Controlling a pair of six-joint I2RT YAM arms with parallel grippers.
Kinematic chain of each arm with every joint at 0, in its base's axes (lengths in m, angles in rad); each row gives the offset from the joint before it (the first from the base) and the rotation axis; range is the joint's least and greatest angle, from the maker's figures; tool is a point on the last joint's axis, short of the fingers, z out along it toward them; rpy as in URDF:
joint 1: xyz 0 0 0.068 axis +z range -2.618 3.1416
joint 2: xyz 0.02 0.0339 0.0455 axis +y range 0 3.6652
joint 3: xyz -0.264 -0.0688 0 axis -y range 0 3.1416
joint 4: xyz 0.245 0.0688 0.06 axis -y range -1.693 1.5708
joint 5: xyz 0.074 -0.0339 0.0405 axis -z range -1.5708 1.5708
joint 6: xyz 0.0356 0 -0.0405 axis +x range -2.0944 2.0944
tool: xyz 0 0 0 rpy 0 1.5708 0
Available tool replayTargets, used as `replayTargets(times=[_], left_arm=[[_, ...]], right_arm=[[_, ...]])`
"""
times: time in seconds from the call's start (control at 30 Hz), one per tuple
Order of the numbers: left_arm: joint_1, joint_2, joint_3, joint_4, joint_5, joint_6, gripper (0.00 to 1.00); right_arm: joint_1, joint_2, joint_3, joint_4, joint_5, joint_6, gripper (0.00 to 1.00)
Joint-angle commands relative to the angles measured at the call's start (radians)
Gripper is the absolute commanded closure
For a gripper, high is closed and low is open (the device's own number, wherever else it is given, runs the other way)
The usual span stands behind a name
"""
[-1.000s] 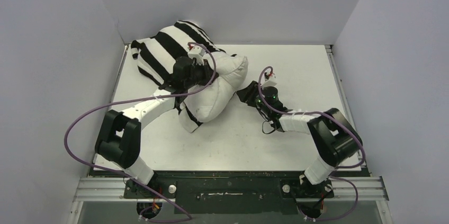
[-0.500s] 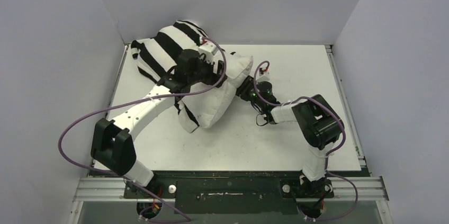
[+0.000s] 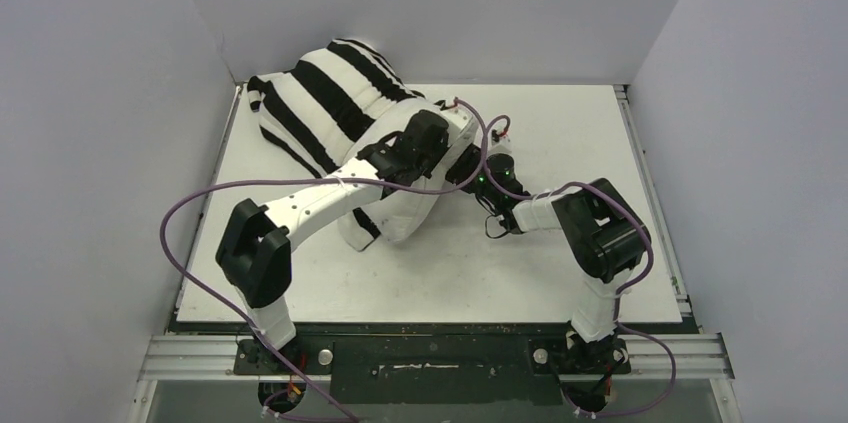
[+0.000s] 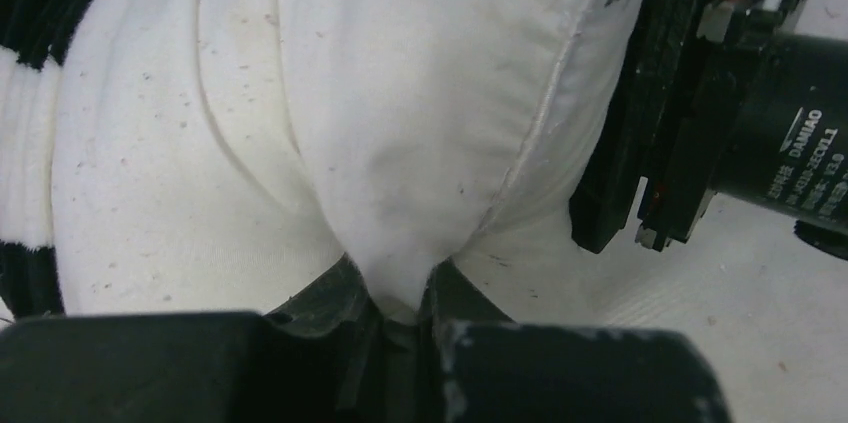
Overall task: Put the pillow into the pillowcase
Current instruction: Stuff the pillow into the pillowcase.
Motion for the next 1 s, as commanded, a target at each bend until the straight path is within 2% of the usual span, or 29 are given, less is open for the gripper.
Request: replayTargets(times=[0.0, 0.07, 0.17, 0.3, 0.37, 0.57, 0.73, 0.83, 0.97], left_arm=[[0.037, 0.020, 0.191, -0.120, -0.096, -0.061, 1.00], [0.112, -0.031, 0.236, -0.078, 0.047, -0.163, 1.00], [0.191, -0.080, 0.273, -0.007, 0.175, -0.264, 1.00], [0.266, -0.053, 0.372, -0.030, 0.331, -0.357, 1.00], [0.278, -0.041, 0.393, -0.036, 0.359, -0.375, 1.00], [0.304, -0.033, 0.399, -0.008, 0.406, -0.428, 1.00], [0.304, -0.031, 0.404, 0.001, 0.423, -0.444, 1.00], [0.305, -0.036, 0.402, -0.001, 0.421, -0.445, 1.00], [0.308, -0.050, 0.394, -0.004, 0.423, -0.445, 1.00]], right_arm=[[0.001, -0.128, 0.016, 0.101, 0.008, -0.003, 0.59], [0.009, -0.162, -0.043, 0.086, 0.059, 0.019, 0.59], [0.026, -0.179, -0.106, 0.148, 0.098, 0.056, 0.60], [0.030, -0.173, -0.072, 0.135, 0.093, 0.065, 0.65], [0.035, -0.165, -0.045, 0.134, 0.094, 0.071, 0.67], [0.085, -0.128, 0.076, -0.025, 0.180, 0.085, 0.66], [0.109, -0.041, 0.179, -0.109, 0.222, 0.089, 0.65], [0.116, 0.000, 0.230, -0.161, 0.306, 0.041, 0.61], [0.116, 0.059, 0.309, -0.209, 0.349, -0.067, 0.61]])
